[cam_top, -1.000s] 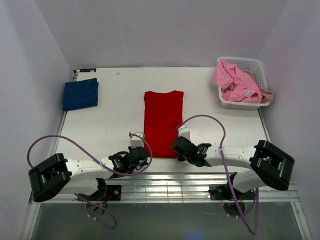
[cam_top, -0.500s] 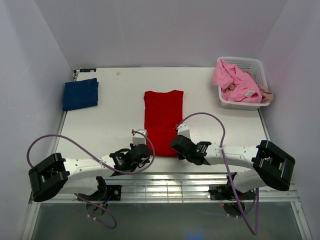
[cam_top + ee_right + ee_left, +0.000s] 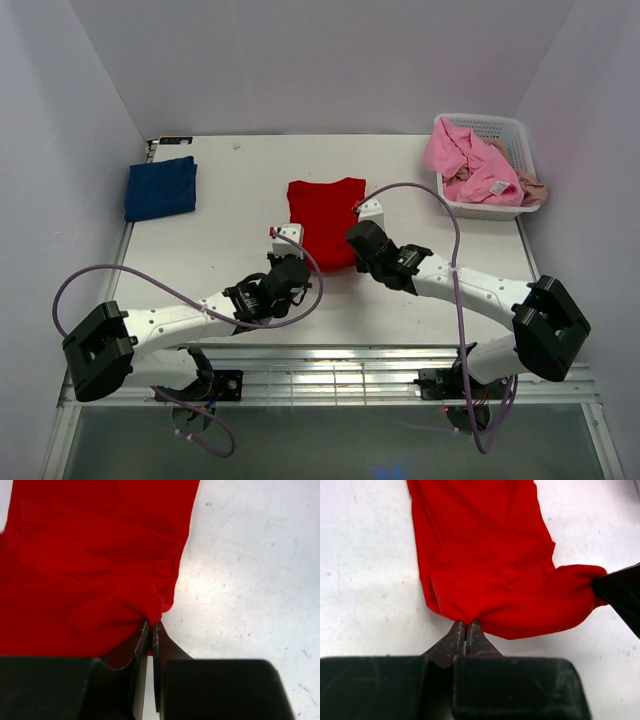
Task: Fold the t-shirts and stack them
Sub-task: Fold the long partially folded tshirt into a neat square
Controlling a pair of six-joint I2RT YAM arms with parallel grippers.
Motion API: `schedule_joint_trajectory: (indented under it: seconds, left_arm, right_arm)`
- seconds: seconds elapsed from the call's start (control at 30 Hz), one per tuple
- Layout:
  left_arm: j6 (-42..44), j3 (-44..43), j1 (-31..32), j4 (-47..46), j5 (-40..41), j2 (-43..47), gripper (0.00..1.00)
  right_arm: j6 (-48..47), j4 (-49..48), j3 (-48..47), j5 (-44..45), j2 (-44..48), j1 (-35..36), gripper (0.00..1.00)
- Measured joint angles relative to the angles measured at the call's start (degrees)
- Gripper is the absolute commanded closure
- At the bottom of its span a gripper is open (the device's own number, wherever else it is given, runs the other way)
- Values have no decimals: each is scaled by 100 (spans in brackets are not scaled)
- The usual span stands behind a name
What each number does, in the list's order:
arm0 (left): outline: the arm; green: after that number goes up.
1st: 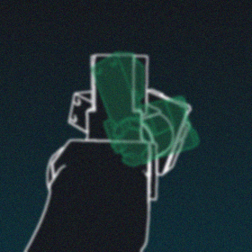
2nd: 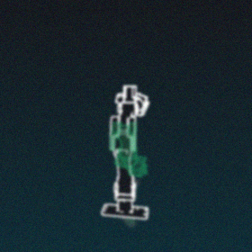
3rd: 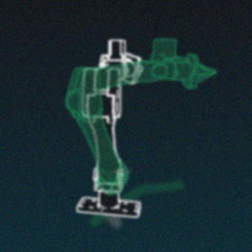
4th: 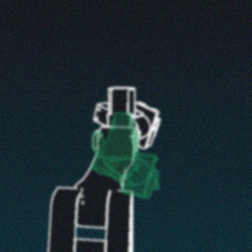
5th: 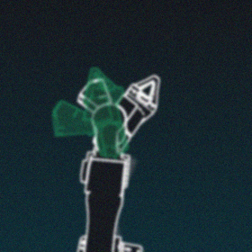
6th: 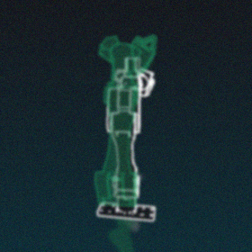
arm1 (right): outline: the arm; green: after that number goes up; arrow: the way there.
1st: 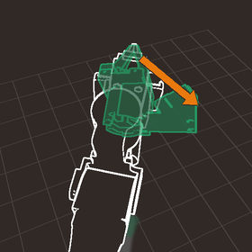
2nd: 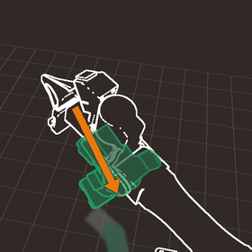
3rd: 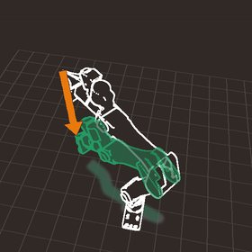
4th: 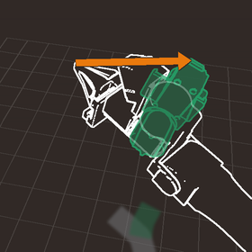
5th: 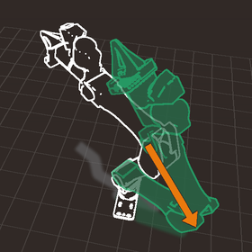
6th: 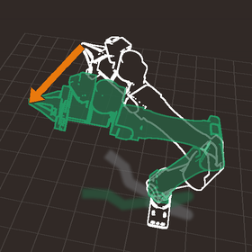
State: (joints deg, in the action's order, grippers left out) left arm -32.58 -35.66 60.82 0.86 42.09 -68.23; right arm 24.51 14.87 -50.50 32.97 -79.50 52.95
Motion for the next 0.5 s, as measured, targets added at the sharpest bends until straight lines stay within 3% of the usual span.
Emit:
schedule_joint_trajectory:
  seconds: [0.27,0.5]
  left_arm:
    - [680,-422,-754,-988,-133,-809,100]
    - [1270,-739,-1139,-1626,-260,-1226,100]
  right_arm:
    - [-785,-208,-918,-376,-588,-859,91]
    - [-1384,-337,-1902,-586,-1364,-1123,91]
